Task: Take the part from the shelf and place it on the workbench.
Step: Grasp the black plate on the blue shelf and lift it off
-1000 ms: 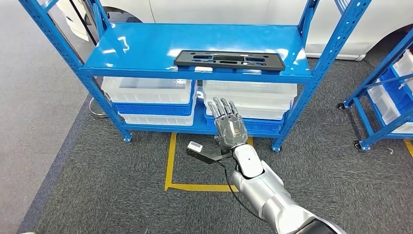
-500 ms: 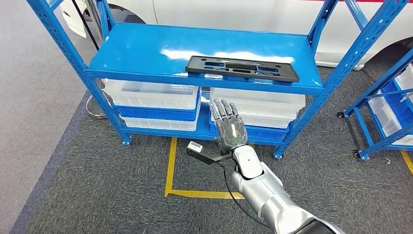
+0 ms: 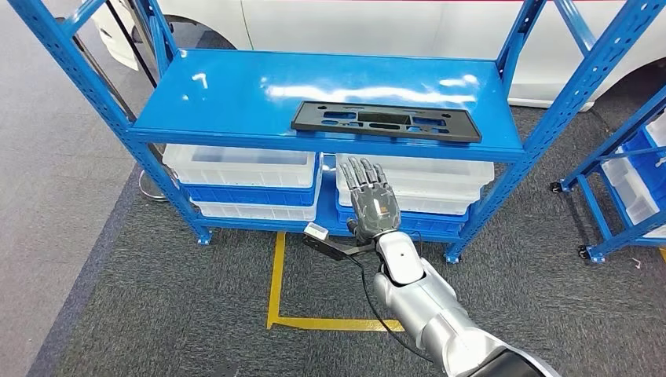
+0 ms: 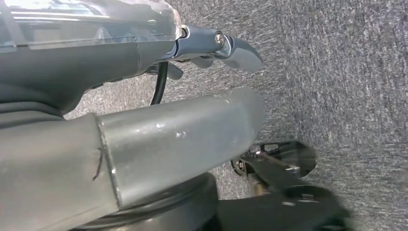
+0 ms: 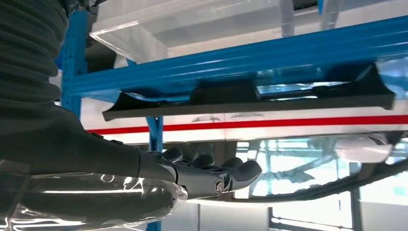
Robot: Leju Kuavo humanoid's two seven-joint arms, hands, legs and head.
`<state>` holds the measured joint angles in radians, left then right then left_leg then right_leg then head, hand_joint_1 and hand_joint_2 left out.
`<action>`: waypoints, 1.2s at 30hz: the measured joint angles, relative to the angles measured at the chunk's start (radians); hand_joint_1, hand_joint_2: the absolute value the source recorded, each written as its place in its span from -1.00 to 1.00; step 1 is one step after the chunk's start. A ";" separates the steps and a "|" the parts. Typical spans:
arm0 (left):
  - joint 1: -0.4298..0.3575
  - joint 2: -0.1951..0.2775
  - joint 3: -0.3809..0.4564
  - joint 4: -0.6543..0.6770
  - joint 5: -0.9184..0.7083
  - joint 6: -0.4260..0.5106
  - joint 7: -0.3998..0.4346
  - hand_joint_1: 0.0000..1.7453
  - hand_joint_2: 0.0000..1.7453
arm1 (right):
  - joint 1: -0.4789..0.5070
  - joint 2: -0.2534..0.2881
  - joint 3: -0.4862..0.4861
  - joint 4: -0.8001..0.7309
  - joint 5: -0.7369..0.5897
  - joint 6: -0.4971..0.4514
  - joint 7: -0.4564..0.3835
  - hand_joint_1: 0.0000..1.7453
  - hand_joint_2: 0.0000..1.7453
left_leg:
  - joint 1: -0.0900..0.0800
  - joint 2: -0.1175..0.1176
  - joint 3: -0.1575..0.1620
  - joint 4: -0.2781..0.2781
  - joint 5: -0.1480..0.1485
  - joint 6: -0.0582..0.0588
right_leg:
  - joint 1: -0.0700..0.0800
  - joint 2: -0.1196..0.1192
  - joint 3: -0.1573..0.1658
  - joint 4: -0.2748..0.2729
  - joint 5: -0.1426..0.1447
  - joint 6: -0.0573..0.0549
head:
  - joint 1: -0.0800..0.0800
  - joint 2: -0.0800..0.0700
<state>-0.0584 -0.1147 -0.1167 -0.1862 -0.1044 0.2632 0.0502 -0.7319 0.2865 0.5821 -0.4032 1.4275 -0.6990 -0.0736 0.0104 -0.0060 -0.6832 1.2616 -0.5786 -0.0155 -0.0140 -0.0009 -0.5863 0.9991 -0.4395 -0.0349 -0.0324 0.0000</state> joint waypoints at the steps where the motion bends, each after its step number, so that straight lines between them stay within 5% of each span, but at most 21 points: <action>1: 0.002 0.000 0.000 0.000 0.000 0.000 0.000 -1.00 -1.00 | 0.000 0.000 0.000 0.003 0.000 0.000 0.004 -1.00 1.00 | 0.007 0.000 -0.020 0.014 0.016 -0.008 | -0.004 0.001 0.008 0.001 -0.008 0.005 | 0.000 0.000; 5: 0.005 0.001 0.000 0.000 -0.006 -0.001 0.002 -1.00 -1.00 | -0.006 -0.004 0.000 0.009 0.000 0.000 0.032 -1.00 1.00 | 0.023 0.004 0.036 -0.184 0.168 -0.033 | -0.020 0.004 0.041 0.017 -0.047 0.037 | -0.002 0.000; 8: 0.000 0.001 0.000 0.002 -0.011 -0.003 0.003 -1.00 -1.00 | -0.016 -0.014 -0.002 0.011 0.000 -0.001 0.050 -1.00 1.00 | 0.015 0.002 0.056 -0.229 0.155 -0.005 | -0.016 0.004 0.040 0.023 -0.059 0.059 | -0.007 0.000; 11: 0.003 0.005 0.001 0.002 -0.015 -0.004 0.005 -1.00 -1.00 | -0.026 -0.024 -0.009 0.012 0.000 -0.001 0.076 -1.00 1.00 | 0.014 0.000 0.065 -0.232 0.144 0.024 | -0.021 0.001 0.029 0.053 -0.080 0.067 | -0.006 0.000; 15: 0.001 0.005 0.000 0.002 -0.018 -0.004 0.006 -1.00 -1.00 | -0.044 -0.044 -0.022 0.027 -0.006 0.000 0.112 -1.00 1.00 | 0.004 -0.002 0.083 -0.234 0.127 0.049 | -0.010 0.001 -0.120 0.297 -0.154 0.062 | -0.005 0.000; 17: 0.003 0.005 0.001 0.002 -0.017 -0.004 0.006 -1.00 -1.00 | -0.045 -0.056 -0.029 0.036 -0.012 0.000 0.122 -1.00 1.00 | -0.006 -0.006 0.100 -0.234 0.115 0.056 | 0.000 0.001 -0.158 0.314 -0.114 0.048 | -0.005 0.000; 19: 0.006 0.005 0.001 0.002 -0.017 -0.003 0.006 -1.00 -1.00 | -0.049 -0.065 -0.036 0.043 -0.016 0.000 0.128 -1.00 1.00 | -0.016 -0.009 0.121 -0.235 0.100 0.058 | 0.016 0.003 -0.129 0.195 -0.017 0.018 | -0.005 0.000; 20: 0.005 0.004 0.001 0.002 -0.017 -0.004 0.006 -1.00 -1.00 | -0.052 -0.070 -0.040 0.045 -0.016 0.000 0.131 -1.00 1.00 | -0.021 -0.010 0.130 -0.236 0.093 0.058 | 0.023 0.004 -0.106 0.134 0.019 0.002 | -0.008 0.000; 22: 0.003 0.002 0.001 0.002 -0.016 -0.003 0.006 -1.00 -1.00 | -0.056 -0.077 -0.045 0.050 -0.017 0.000 0.137 -1.00 1.00 | -0.021 -0.011 0.137 -0.239 0.084 0.053 | 0.035 0.004 -0.077 0.067 0.037 -0.019 | -0.010 0.000; 26: 0.000 0.002 0.002 0.002 -0.016 -0.004 0.007 -1.00 -1.00 | -0.064 -0.086 -0.056 0.053 -0.026 -0.001 0.147 -1.00 1.00 | -0.023 -0.005 0.145 -0.240 0.068 0.036 | 0.025 0.002 -0.037 0.011 0.024 -0.020 | -0.010 0.000; 28: 0.001 0.003 0.002 0.002 -0.017 -0.003 0.008 -1.00 -1.00 | -0.068 -0.089 -0.059 0.055 -0.027 -0.001 0.148 -1.00 1.00 | -0.016 -0.002 0.102 -0.155 0.033 0.024 | 0.015 0.001 -0.013 -0.009 0.021 -0.015 | -0.012 0.000; 30: 0.001 0.004 0.002 0.002 -0.017 -0.003 0.008 -1.00 -1.00 | -0.067 -0.091 -0.059 0.058 -0.027 -0.001 0.148 -1.00 1.00 | -0.004 -0.001 0.021 -0.028 -0.002 0.009 | 0.011 0.001 0.001 -0.011 0.009 -0.012 | -0.013 0.000; 32: 0.004 0.004 0.002 0.002 -0.017 -0.003 0.008 -1.00 -1.00 | -0.064 -0.093 -0.059 0.062 -0.027 -0.001 0.148 -1.00 1.00 | 0.007 0.000 -0.021 0.005 0.027 -0.006 | 0.005 0.002 0.015 -0.004 -0.008 -0.003 | -0.013 0.000; 34: 0.006 0.006 0.002 0.002 -0.018 -0.003 0.009 -1.00 -1.00 | -0.064 -0.095 -0.060 0.064 -0.027 -0.001 0.150 -1.00 1.00 | 0.016 0.002 0.005 -0.097 0.117 -0.019 | -0.004 0.003 0.032 0.011 -0.033 0.011 | -0.013 0.000; 36: 0.005 0.006 0.002 0.003 -0.020 -0.004 0.008 -1.00 -1.00 | -0.066 -0.097 -0.062 0.064 -0.029 -0.001 0.152 -1.00 1.00 | 0.015 0.003 0.045 -0.195 0.160 -0.019 | -0.006 0.003 0.038 0.027 -0.054 0.027 | -0.016 0.000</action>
<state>-0.0538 -0.1082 -0.1145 -0.1833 -0.1242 0.2589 0.0587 -0.7984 0.1893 0.5197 -0.3394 1.3982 -0.6997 0.0780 0.0256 -0.0028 -0.6380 1.0663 -0.4181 -0.0349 -0.0200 0.0023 -0.5485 1.0257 -0.4937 -0.0075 -0.0480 0.0000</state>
